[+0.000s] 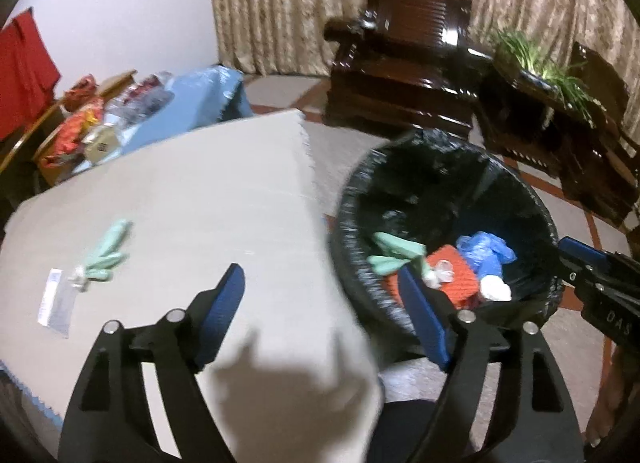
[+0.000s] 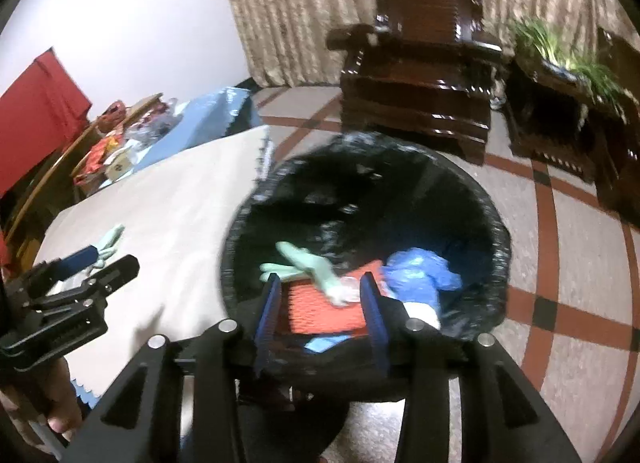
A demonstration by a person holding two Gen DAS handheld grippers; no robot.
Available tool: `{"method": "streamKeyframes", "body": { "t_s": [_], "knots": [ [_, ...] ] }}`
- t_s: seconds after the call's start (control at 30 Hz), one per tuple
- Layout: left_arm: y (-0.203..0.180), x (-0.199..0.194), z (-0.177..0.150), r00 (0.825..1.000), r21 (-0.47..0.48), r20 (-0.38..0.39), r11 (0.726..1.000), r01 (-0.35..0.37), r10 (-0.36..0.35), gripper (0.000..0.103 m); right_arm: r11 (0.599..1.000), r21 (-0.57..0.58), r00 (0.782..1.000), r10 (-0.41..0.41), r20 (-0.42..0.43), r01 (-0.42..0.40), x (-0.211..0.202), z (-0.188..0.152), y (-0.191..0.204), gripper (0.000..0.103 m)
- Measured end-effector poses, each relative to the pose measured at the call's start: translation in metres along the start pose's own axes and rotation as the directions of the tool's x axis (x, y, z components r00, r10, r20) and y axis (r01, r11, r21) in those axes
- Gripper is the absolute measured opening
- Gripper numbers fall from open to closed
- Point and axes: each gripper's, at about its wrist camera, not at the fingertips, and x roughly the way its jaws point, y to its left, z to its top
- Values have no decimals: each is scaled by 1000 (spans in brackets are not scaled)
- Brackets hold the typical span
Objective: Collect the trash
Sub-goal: 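Open both tools to drop the items and return to the table, then grasp the white alcohol-pad box with the left tool while the right tool grasps the mint glove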
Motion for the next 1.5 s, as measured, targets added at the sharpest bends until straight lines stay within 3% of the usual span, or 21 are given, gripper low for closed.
{"method": "streamKeyframes", "body": {
  "t_s": [0.17,0.3,0.7,1.1,1.5],
  "knots": [
    [48,-28,-10,998,-29,40,998,-52,53,81,998,-61,1000,28,8,-27,-3,-8,58,42],
    [95,-47,-24,993,-59,61,994,-93,97,83,993,-103,998,63,8,-62,-2,-12,105,51],
    [231,-77,-74,970,-152,60,963,-224,235,85,965,-218,988,152,-2,-148,12,-23,228,59],
    [337,-62,-110,952,-251,12,923,-293,305,85,933,-299,980,190,-59,-198,59,-45,327,59],
    [375,-7,-118,960,-254,-33,927,-277,278,85,927,-311,978,191,-88,-209,110,-48,379,59]
  ]
}}
